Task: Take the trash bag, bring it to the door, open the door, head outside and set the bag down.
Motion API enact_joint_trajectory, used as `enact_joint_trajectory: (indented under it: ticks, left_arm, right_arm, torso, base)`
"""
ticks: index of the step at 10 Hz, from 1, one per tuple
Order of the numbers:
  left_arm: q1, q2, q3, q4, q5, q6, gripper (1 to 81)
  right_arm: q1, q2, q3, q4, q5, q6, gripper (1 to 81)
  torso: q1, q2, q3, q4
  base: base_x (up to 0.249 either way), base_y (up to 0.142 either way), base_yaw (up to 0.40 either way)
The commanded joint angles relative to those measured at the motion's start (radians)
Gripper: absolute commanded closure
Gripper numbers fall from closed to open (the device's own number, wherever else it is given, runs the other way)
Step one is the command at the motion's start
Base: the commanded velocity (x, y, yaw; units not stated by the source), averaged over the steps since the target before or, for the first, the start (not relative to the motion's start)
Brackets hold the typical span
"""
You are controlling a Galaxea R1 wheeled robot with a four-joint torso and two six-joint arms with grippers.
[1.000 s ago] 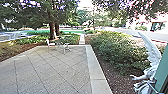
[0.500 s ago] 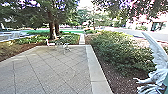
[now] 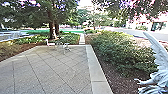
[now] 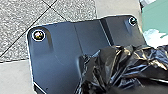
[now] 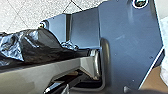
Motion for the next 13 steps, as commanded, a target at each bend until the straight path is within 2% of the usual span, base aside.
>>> enact_joint_trajectory:
  ticks: [1, 2, 4, 5, 6, 7, 8, 9, 10, 11, 13]
  left_arm:
    - [-0.053, -0.002, 0.004, -0.004, 0.049, 0.002, 81.1]
    - [-0.051, -0.001, 0.004, -0.004, 0.049, 0.002, 81.1]
    - [-0.051, -0.001, 0.004, -0.004, 0.049, 0.002, 81.1]
    - [-0.051, -0.001, 0.004, -0.004, 0.049, 0.002, 81.1]
    - [-0.052, -0.001, 0.004, -0.004, 0.049, 0.002, 81.1]
    - [-0.051, -0.002, 0.002, -0.004, 0.048, 0.002, 81.1]
    - [-0.051, -0.004, 0.004, -0.004, 0.048, -0.005, 81.1]
    - [-0.056, -0.005, 0.004, -0.006, 0.048, -0.010, 81.1]
    - [-0.059, -0.008, 0.004, -0.007, 0.045, -0.013, 81.1]
    - [-0.067, -0.013, 0.005, -0.036, 0.045, -0.013, 81.1]
    - [-0.093, -0.033, 0.017, -0.067, 0.046, -0.013, 81.1]
  right_arm:
    - [0.048, 0.014, 0.012, -0.016, -0.059, -0.006, 1.0]
    - [0.048, 0.014, 0.012, -0.015, -0.059, -0.006, 1.0]
    - [0.048, 0.014, 0.012, -0.015, -0.059, -0.006, 1.0]
    - [0.048, 0.014, 0.012, -0.015, -0.059, -0.006, 1.0]
    - [0.048, 0.014, 0.012, -0.016, -0.059, -0.006, 1.0]
    - [0.046, 0.014, 0.012, -0.016, -0.059, -0.006, 1.0]
    - [0.046, 0.014, 0.012, -0.016, -0.059, -0.006, 1.0]
    - [0.046, 0.012, 0.012, -0.018, -0.059, -0.006, 1.0]
    - [0.046, 0.014, 0.012, -0.029, -0.059, -0.006, 1.0]
    - [0.043, 0.015, 0.012, -0.042, -0.059, -0.004, 1.0]
    - [0.043, 0.014, 0.012, -0.042, -0.060, -0.004, 1.0]
  torso:
    - [0.000, 0.000, 0.000, 0.091]
    - [0.000, 0.000, 0.000, 0.103]
    - [0.000, 0.000, 0.000, 0.161]
    - [0.000, 0.000, 0.000, 0.175]
    - [0.000, 0.000, 0.000, 0.202]
    - [0.000, 0.000, 0.000, 0.204]
    - [0.000, 0.000, 0.000, 0.183]
    - [0.000, 0.000, 0.000, 0.196]
    - [0.000, 0.000, -0.063, 0.197]
    - [0.000, 0.000, -0.096, 0.197]
    - [-0.001, 0.000, -0.134, 0.197]
  base:
    - [0.000, 0.000, 0.000]
    - [0.000, 0.000, 0.000]
    - [0.000, 0.000, 0.000]
    - [0.000, 0.000, 0.000]
    - [0.000, 0.000, 0.000]
    - [0.000, 0.000, 0.000]
    - [0.000, 0.000, 0.000]
    - [0.000, 0.000, 0.000]
    - [0.000, 0.000, 0.000]
    - [0.000, 0.000, 0.000]
    - [0.000, 0.000, 0.000]
